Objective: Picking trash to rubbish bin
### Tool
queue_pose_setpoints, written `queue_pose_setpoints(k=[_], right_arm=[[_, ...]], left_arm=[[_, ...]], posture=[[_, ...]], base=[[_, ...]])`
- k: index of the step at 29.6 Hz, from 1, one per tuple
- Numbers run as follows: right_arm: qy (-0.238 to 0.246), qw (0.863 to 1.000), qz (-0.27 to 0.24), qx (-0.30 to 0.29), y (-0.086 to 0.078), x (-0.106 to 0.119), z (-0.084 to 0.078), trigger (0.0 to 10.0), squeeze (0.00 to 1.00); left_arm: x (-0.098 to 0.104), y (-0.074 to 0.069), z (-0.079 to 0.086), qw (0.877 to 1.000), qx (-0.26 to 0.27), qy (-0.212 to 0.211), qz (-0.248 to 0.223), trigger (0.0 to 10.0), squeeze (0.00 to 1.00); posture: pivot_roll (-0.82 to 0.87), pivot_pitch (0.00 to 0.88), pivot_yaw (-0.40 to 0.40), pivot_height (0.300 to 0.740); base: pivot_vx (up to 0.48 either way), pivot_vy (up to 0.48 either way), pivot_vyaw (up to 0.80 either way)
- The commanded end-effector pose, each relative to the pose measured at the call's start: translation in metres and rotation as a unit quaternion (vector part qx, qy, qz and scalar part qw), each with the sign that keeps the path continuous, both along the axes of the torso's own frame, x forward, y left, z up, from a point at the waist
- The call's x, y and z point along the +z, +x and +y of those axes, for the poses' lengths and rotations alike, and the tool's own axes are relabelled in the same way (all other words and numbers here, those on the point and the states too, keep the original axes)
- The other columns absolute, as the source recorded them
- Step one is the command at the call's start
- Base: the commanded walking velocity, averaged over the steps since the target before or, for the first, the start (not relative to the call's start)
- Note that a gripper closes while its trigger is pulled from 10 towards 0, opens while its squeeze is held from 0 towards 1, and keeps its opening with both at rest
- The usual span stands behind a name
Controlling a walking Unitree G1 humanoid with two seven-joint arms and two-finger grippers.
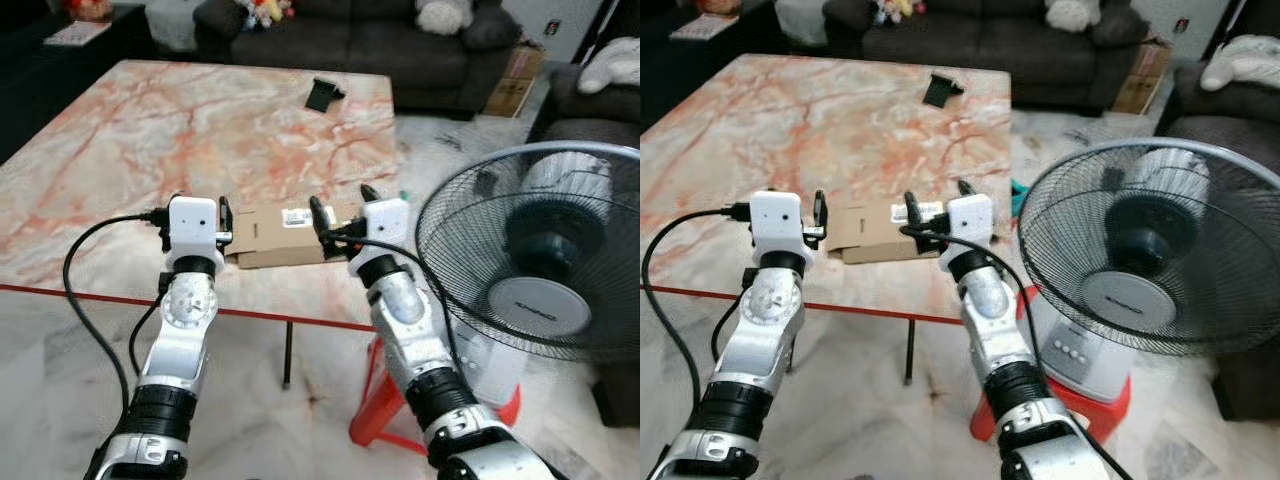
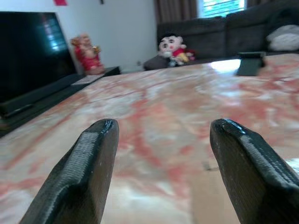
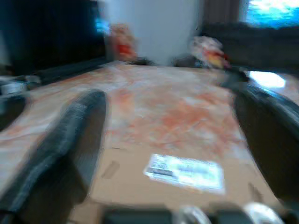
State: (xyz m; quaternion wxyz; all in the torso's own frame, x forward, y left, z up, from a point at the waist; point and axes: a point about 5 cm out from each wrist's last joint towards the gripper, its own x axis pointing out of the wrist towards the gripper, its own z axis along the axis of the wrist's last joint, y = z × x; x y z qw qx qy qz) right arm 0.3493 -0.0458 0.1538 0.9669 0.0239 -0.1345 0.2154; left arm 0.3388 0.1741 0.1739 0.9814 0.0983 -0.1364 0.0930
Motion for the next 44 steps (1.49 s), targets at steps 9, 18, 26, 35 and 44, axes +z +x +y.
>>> queue_pose_setpoints(k=[9,18,26,35,44], right_arm=[[0.009,1.0,-0.003,0.002,0.0,0.003,-0.001,10.0,0.0],[0.007,1.0,0.001,0.014,-0.003,0.001,-0.001,10.0,0.0],[0.009,1.0,0.002,0.022,-0.007,0.001,0.002,10.0,0.0],[0.013,0.999,0.004,0.033,-0.016,0.0,0.005,10.0,0.0],[0.022,0.999,0.005,0.031,-0.026,0.0,0.002,10.0,0.0]], left_arm=[[-0.001,0.002,-0.016,0.999,-0.044,0.001,0.001,10.0,0.0],[-0.014,0.015,-0.022,0.995,-0.078,-0.007,0.055,10.0,0.0],[-0.037,0.035,-0.021,0.982,-0.109,-0.028,0.154,10.0,0.0],[-0.03,0.051,-0.026,0.976,-0.132,-0.026,0.172,10.0,0.0],[-0.017,0.059,-0.032,0.978,-0.141,-0.018,0.152,10.0,0.0]], posture=[[0.09,0.099,-0.016,0.74],[0.07,0.102,-0.041,0.74],[0.05,0.116,-0.045,0.74],[0.01,0.141,-0.054,0.74],[-0.01,0.181,-0.052,0.74]], base=[[0.217,0.0,0.0],[0.0,0.0,0.0],[0.0,0.0,0.0],[0.0,0.0,0.0],[0.0,0.0,0.0]])
